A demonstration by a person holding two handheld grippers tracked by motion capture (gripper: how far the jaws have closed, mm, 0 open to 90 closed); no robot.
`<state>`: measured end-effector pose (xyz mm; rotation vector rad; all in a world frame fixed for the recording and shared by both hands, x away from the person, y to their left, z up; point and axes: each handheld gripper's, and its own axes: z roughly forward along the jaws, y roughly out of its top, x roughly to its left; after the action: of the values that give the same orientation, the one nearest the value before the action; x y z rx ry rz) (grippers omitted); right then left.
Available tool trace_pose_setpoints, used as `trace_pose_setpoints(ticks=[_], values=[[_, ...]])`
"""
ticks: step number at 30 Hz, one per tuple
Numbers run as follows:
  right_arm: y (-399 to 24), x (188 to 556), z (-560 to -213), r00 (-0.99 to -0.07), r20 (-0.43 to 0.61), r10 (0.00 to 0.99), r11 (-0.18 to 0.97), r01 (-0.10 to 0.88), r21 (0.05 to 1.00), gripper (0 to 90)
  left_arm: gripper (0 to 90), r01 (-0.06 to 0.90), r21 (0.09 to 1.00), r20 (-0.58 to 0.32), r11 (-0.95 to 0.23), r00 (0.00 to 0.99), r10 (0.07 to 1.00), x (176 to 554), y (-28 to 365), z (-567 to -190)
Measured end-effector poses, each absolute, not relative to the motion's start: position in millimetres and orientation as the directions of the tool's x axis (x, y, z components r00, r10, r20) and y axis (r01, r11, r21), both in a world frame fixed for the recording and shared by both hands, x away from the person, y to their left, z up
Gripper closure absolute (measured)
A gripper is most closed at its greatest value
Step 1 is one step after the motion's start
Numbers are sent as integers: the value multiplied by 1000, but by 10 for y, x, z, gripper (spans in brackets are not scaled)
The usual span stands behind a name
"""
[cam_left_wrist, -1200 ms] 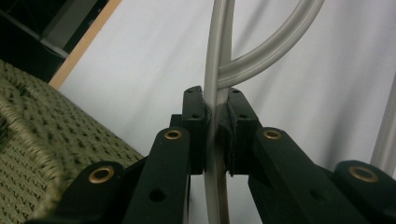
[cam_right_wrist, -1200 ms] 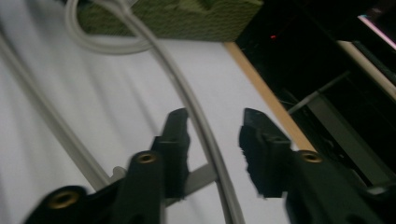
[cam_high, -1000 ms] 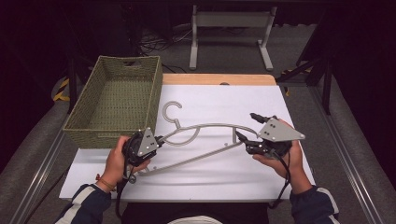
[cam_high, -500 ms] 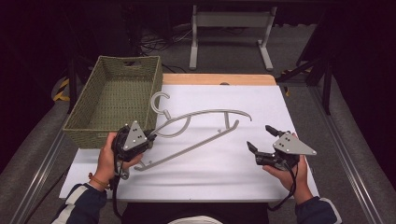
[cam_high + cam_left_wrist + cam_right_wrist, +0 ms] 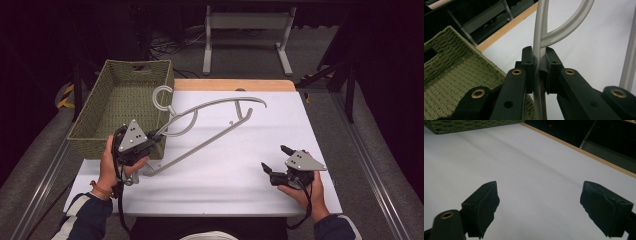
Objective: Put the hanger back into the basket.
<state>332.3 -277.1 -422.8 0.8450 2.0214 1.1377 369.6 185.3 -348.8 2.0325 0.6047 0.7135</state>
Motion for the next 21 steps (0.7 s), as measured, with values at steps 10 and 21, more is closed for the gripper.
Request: trace_pose_setpoints(ticks=[10,21], values=[[-2709,3350,-4292,-605,-237,760,450,227,864,148,813,166,864,252,-476,676,692,3768,1939,-3227],[-2705,3385,-4322,-624,-215,751,457,257,851,147,813,206,876,221,-437,632,742,4039,2187,-2959]])
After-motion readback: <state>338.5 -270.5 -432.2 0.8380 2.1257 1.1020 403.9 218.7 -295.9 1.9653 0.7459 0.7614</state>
